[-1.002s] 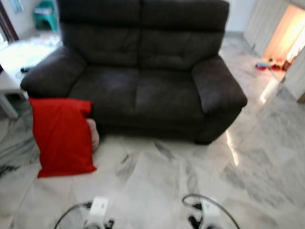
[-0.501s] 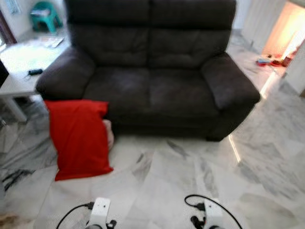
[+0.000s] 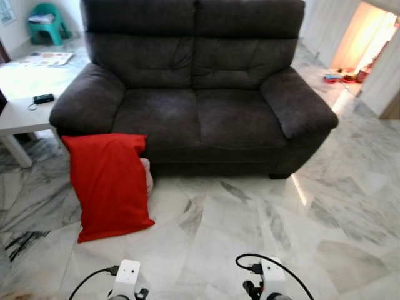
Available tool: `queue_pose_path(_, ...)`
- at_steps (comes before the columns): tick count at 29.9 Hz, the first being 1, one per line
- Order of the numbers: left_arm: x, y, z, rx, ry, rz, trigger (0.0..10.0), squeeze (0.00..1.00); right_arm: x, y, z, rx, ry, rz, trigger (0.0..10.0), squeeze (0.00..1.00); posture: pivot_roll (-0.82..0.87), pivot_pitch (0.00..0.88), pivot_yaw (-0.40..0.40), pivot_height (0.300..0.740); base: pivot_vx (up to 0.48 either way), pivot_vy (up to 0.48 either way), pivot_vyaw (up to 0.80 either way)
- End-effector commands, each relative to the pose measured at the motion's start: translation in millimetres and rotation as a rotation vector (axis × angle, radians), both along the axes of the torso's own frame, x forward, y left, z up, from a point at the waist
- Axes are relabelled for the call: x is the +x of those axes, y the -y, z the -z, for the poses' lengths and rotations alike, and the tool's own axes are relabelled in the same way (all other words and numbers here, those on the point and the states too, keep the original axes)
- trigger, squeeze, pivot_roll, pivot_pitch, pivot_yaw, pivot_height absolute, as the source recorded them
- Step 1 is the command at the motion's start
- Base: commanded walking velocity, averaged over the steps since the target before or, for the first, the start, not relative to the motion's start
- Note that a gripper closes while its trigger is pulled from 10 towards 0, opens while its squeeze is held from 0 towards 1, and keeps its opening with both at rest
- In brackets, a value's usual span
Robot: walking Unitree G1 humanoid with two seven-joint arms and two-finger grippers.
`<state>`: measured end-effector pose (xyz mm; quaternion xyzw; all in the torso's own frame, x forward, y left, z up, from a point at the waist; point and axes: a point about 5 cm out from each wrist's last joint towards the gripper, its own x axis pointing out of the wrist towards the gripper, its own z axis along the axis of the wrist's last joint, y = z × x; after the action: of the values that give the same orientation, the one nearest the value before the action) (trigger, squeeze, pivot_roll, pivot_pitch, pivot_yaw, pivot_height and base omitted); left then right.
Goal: Move the pillow to the sofa from floor
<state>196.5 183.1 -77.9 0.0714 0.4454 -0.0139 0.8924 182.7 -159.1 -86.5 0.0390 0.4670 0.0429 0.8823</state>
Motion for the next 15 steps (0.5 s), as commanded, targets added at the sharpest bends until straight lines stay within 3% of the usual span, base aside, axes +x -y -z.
queue_pose_path(1,-4.3,1.0,2.6,-0.006,-0.022,-0.008,10.0,0.0,4.9,0.7,-2.6,0.004,0.018,-0.005,10.0,0.0,-0.03,0.0,-0.04,0.74,0.0,0.0,0.8)
queue_pose_path(6,-4.7,1.1,2.9,-0.01,-0.023,-0.014,10.0,0.0,4.4,0.3,-2.4,0.012,0.016,-0.005,10.0,0.0,-0.03,0.0,-0.039,0.74,0.0,0.0,0.8)
queue_pose_path(15,-5.0,0.7,3.0,-0.005,-0.026,-0.016,10.0,0.0,4.6,-0.3,-2.6,0.017,0.019,-0.022,10.0,0.0,-0.03,0.0,-0.04,0.74,0.202,0.0,0.06)
